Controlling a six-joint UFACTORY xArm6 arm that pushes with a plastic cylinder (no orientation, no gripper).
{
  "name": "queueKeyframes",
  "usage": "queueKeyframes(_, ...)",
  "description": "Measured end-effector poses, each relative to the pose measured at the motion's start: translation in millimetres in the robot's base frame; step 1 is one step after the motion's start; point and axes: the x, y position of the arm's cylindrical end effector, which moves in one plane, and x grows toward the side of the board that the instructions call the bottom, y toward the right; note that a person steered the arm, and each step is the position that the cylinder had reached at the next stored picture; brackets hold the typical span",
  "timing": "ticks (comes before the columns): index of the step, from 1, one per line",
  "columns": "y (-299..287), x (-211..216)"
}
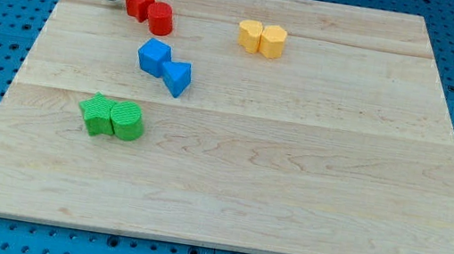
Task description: Separate the red blocks
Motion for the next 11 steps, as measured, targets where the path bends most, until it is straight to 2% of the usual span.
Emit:
queueKeyframes(3, 0, 0)
queueKeyframes(5, 37, 5)
queueKeyframes(6, 37, 6)
queueKeyframes(9, 35, 29)
queueKeyframes(10, 54, 49)
queueKeyframes(11, 129, 49)
